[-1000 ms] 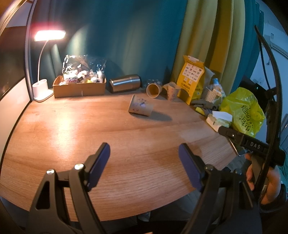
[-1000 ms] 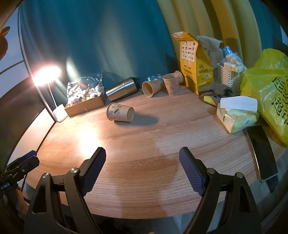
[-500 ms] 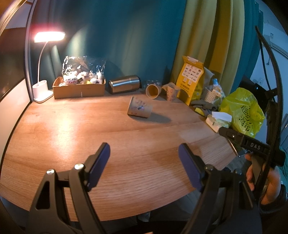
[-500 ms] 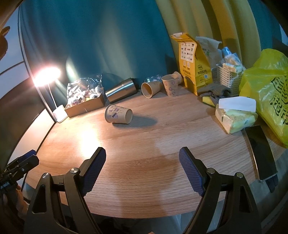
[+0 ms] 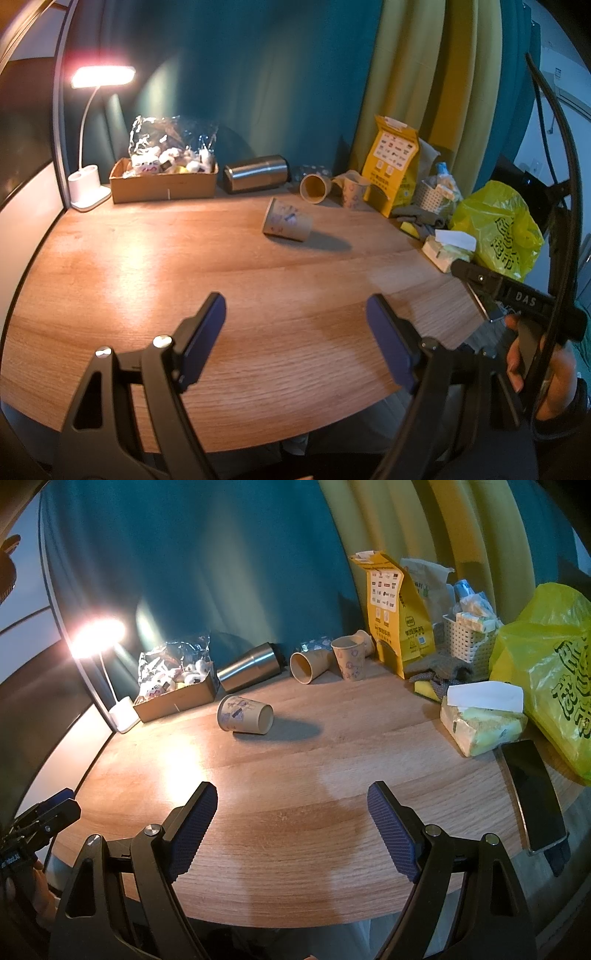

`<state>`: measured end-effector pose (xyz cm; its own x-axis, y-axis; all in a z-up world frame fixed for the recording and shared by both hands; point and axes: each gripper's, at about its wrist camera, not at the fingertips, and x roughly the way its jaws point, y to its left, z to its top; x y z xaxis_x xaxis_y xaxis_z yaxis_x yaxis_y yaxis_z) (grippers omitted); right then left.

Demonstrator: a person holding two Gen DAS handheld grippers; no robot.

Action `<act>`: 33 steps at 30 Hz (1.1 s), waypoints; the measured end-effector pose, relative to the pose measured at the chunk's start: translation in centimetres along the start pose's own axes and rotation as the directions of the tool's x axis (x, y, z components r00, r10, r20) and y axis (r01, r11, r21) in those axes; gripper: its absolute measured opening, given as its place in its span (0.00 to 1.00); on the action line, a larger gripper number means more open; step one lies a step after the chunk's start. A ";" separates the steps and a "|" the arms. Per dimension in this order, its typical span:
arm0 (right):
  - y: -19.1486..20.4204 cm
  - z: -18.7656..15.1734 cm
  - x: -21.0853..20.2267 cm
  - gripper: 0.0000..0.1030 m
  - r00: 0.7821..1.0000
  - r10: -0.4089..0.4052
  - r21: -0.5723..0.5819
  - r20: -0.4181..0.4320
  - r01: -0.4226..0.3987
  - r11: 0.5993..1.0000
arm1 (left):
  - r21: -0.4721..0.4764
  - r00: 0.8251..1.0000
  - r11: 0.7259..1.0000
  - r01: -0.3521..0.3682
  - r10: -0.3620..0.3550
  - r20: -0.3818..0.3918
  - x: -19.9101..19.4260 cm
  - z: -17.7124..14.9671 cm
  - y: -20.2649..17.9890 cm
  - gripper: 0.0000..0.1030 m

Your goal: Flip cup upside down

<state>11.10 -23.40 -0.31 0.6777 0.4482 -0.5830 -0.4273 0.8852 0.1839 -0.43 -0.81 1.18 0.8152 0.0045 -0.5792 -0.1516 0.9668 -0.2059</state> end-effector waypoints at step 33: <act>-4.7 1.9 2.9 0.84 1.000 0.016 0.041 -0.019 -0.016 0.999 | 0.043 0.996 0.999 -0.011 0.015 -0.086 6.3 1.9 -3.2 0.78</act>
<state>16.24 -26.04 -1.33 0.6590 0.4601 -0.5950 -0.4128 0.8825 0.2252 6.24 -3.34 -0.27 0.7614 -0.0030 -0.6482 -0.1368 0.9767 -0.1652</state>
